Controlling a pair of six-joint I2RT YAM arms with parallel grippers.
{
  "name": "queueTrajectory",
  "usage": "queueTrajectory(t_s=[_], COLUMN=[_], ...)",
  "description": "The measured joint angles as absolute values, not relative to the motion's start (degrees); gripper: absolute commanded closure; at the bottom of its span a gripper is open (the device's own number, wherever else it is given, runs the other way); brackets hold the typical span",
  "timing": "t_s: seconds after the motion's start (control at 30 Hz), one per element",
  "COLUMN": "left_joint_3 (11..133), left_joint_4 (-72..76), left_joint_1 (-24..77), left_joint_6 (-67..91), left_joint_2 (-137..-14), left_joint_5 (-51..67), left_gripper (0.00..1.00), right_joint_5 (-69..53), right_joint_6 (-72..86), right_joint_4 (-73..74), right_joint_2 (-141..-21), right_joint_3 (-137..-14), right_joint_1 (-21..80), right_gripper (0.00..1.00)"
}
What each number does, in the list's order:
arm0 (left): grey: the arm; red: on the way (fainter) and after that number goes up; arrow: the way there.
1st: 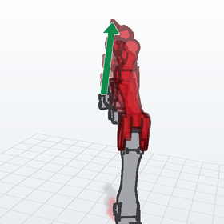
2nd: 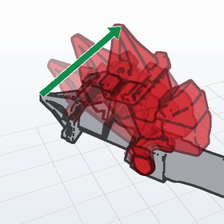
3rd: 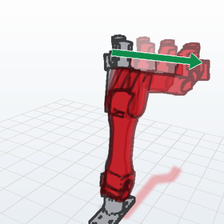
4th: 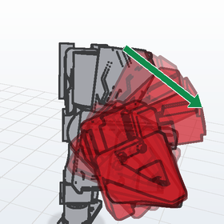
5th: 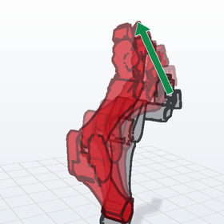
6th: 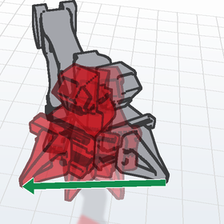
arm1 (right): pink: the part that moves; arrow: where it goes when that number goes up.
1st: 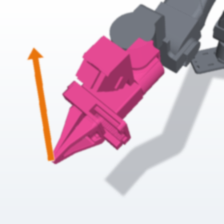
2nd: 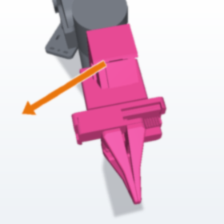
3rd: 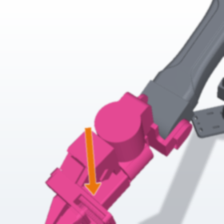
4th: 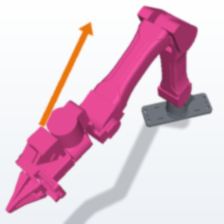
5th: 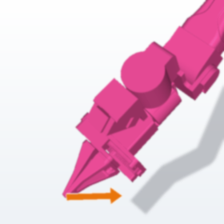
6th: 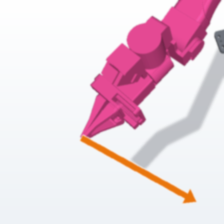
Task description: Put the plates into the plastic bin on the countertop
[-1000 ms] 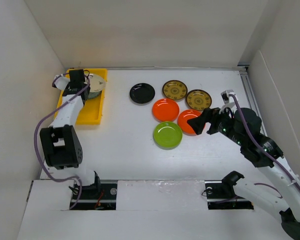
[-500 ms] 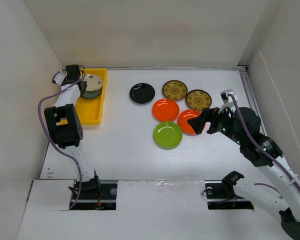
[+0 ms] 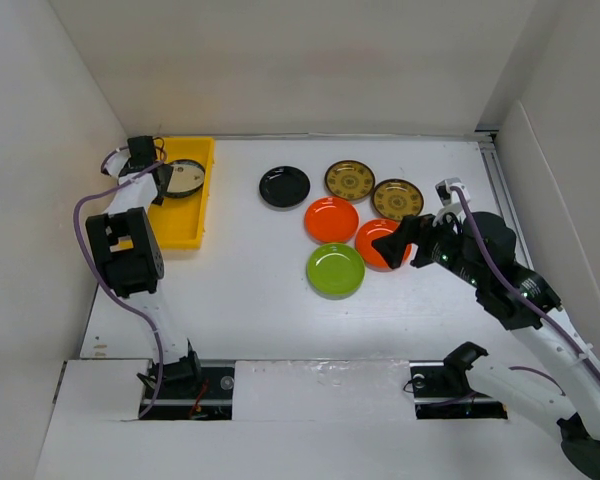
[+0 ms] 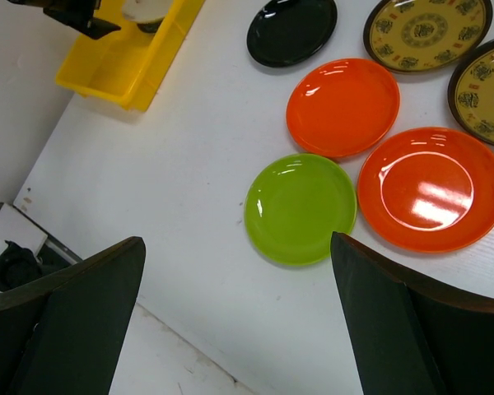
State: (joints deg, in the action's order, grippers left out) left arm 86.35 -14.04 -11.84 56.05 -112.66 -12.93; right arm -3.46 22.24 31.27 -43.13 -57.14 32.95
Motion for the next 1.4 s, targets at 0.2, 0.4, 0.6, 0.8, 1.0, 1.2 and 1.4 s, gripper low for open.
queueTrajectory(t_s=[0.2,0.4,0.6,0.8,1.0,1.2,1.4], left_joint_3=[84.58,86.78,74.65,51.27,41.43,38.33,38.26], left_joint_4=[-10.85,-13.28,-7.18,3.38,7.97,14.85,21.37], left_joint_1=[-12.49,-9.61,7.81,24.8,35.64,37.78,37.76], left_joint_6=[55.51,51.31,47.27,43.59,41.8,42.48,43.48], left_joint_2=[-110.91,-105.51,-91.24,-81.21,-83.83,-87.24,-91.66], left_joint_5=[-11.18,-10.63,-8.29,0.95,4.84,6.74,7.35], left_gripper=[0.0,0.0,0.0,0.0,0.02,0.15,0.53], right_joint_5=[-3.9,-4.34,-1.91,-0.6,-0.45,-1.08,-1.58], right_joint_6=[22.24,22.31,22.33,22.33,22.33,22.52,22.7], right_joint_4=[31.27,31.27,31.86,33.36,34.52,34.52,34.52], right_joint_2=[-43.2,-43.44,-43.62,-42.94,-40.66,-39.42,-39.44], right_joint_3=[-57.14,-57.17,-57.78,-60.05,-61.3,-61.47,-61.47], right_joint_1=[32.95,32.95,32.95,32.95,32.95,32.95,32.95], right_gripper=[0.0,0.0,0.0,0.0,0.0,0.0,0.0])
